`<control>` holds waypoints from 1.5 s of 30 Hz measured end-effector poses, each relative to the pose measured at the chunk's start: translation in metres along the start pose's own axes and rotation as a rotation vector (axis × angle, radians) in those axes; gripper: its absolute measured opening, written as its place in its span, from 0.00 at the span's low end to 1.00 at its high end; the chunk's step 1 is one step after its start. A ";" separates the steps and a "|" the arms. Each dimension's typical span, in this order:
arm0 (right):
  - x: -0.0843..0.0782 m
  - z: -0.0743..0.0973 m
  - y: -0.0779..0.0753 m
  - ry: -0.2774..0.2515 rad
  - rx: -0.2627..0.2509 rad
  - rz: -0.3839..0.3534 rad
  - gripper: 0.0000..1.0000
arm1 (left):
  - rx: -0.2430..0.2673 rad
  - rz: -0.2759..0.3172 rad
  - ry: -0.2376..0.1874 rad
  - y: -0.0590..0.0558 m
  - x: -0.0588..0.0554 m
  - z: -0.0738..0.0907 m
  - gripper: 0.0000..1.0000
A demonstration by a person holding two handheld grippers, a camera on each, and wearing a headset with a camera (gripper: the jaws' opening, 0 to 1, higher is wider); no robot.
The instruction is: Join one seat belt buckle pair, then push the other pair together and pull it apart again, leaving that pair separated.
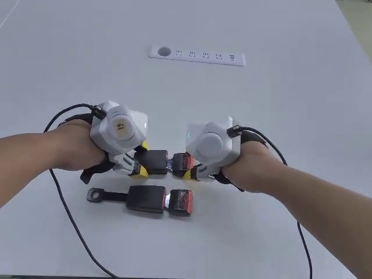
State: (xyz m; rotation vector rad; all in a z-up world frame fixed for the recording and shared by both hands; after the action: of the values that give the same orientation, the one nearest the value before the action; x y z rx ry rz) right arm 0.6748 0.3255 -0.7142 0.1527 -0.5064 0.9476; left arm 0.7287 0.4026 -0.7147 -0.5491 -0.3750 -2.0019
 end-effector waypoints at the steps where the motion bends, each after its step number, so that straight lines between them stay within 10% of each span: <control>1: 0.000 0.000 0.000 -0.001 0.000 -0.002 0.30 | 0.000 0.001 -0.001 0.000 0.000 0.000 0.32; 17: -0.015 0.007 -0.001 -0.034 0.004 -0.024 0.31 | 0.012 0.011 0.001 -0.001 -0.001 0.001 0.32; 45: -0.092 0.049 0.002 0.024 -0.013 -0.063 0.32 | 0.017 0.024 0.020 -0.001 0.001 0.000 0.33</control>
State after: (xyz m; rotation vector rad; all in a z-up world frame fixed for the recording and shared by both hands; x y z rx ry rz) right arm 0.6123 0.2422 -0.7159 0.1451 -0.4831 0.8832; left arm 0.7277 0.4022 -0.7137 -0.5204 -0.3710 -1.9783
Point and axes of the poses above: the centre of the closed fingertips' face, and the gripper's own axes: z roughly backward along the fingers, y roughly to its left, x roughly out of its top, the point moved 3 cm from there along z, roughly backward along the fingers, and after that the axes turned 2 degrees about x, right-handed, at the moved point
